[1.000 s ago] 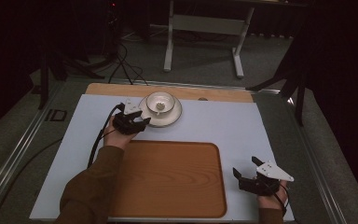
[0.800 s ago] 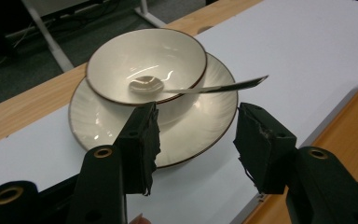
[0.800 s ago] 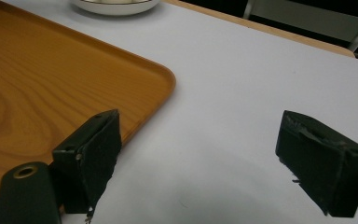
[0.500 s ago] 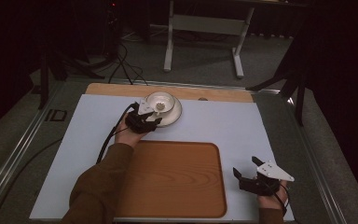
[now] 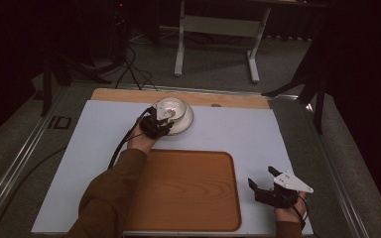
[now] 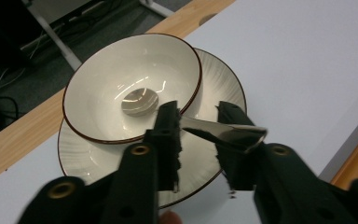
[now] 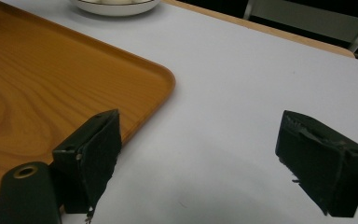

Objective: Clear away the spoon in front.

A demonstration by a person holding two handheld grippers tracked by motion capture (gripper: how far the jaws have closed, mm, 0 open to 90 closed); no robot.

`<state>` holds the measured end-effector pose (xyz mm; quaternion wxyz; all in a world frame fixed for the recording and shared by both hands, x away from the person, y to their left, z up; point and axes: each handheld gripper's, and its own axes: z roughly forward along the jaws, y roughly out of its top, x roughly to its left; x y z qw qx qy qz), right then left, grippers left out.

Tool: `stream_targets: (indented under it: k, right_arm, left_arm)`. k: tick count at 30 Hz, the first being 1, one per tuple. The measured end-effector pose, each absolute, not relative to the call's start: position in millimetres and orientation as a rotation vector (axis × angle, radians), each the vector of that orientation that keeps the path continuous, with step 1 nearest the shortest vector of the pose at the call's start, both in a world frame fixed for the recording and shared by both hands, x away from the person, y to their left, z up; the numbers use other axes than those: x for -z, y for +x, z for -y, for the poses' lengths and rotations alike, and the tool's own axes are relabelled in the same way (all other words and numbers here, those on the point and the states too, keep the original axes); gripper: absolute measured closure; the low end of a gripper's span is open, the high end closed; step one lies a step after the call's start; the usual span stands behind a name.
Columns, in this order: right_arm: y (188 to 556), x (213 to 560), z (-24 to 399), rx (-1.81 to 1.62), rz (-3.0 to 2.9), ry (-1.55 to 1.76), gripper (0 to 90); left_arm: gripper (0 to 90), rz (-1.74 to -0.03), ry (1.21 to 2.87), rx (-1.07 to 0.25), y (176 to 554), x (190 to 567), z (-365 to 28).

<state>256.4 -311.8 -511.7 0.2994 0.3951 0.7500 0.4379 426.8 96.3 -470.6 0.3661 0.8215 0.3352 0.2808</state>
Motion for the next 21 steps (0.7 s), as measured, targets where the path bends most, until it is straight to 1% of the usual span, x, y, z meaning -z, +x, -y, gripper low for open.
stream_targets:
  k: [7,10,21]
  right_arm:
    - [257,512,311,-1.162,-1.993,1.049,14.0]
    - [257,512,311,-1.164,-1.995,1.047,14.0]
    - [256,512,312,-1.168,-1.988,1.046,14.1]
  left_arm:
    - [83.7,-0.857,2.118,-0.776,425,466,-98]
    - [87.5,-0.854,2.113,-0.784,425,463,-100]
    - [88.7,-0.847,2.133,-0.809,420,457,-104]
